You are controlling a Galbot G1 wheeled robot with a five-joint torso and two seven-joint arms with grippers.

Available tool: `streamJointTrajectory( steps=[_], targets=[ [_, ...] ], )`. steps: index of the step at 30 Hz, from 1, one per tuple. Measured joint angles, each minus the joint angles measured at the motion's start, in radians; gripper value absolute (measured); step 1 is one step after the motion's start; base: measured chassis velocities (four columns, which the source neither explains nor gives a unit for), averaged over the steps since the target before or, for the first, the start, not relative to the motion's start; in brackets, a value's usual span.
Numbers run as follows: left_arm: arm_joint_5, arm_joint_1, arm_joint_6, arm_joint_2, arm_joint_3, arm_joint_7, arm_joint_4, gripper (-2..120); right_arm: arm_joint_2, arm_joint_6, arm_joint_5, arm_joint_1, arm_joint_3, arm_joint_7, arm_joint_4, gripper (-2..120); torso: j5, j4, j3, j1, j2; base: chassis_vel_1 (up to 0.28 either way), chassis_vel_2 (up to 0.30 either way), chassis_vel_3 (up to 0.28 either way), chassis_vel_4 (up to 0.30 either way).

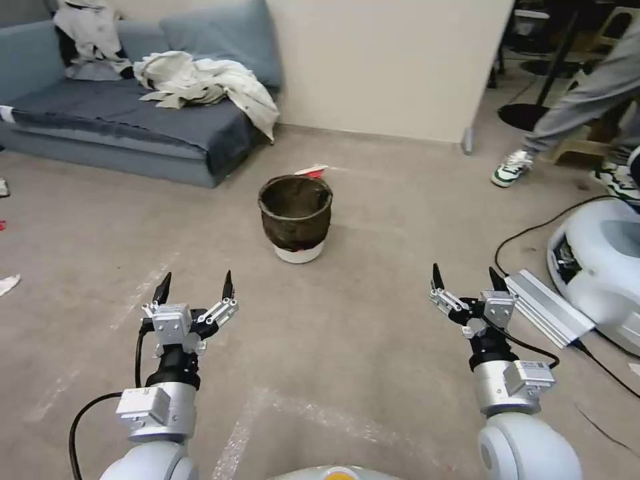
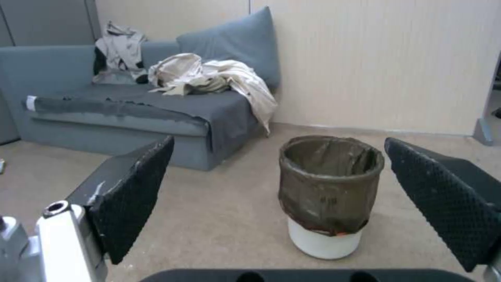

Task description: Pick up the trash can from the floor.

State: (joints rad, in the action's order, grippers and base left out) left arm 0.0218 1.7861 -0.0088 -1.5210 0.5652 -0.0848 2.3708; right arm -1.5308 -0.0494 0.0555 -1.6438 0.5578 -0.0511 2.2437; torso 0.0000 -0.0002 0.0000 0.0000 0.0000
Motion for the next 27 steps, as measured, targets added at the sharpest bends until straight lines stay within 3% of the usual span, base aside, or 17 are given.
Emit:
streamJointTrajectory(
  steps=[11,27],
  targets=[
    [0.005,0.0,0.0,0.003,0.002,-0.003,0.0,100,-0.002,-0.007,-0.014,-0.002,-0.006,-0.009,-0.004,100,0.0,0.0001,0.0,0.0,0.0,-0.026,0.031,0.03,-0.022],
    [0.018,-0.009,0.003,0.004,0.006,-0.006,-0.004,100,-0.004,-0.006,-0.023,-0.001,-0.007,-0.014,-0.007,100,0.0,0.0001,0.0,0.0,0.0,-0.143,0.138,0.145,-0.145]
  ],
)
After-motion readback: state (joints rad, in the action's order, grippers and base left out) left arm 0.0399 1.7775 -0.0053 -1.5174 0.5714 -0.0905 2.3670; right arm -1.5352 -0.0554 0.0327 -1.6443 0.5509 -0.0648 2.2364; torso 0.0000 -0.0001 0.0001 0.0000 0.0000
